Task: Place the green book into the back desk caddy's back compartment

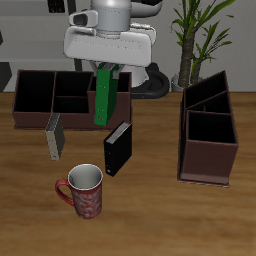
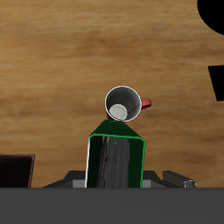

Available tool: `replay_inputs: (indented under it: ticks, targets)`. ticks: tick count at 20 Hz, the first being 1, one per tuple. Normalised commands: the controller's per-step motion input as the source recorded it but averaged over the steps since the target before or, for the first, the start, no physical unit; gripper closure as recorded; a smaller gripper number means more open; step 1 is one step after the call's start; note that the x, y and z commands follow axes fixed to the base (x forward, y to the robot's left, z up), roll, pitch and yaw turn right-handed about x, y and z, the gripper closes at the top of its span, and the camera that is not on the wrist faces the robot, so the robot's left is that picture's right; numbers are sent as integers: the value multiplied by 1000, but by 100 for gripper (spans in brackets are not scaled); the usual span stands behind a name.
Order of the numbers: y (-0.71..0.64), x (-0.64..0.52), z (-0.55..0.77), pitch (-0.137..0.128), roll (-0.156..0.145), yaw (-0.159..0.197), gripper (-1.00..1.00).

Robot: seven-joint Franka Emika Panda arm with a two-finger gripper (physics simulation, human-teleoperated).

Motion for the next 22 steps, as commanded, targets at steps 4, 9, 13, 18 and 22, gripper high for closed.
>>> replay_inputs:
  ticks: [4,9,13,18,22]
  targets:
    - [-229,-340,196,-20,-6,25,100]
    - [-245,-554,146,-32,27,34,100]
    - [-61,-373,-49,-16,24,8,100]
    - [-140,-305,62,-22,-14,18,100]
    - [-103,-407,92,-31,-21,19,100]
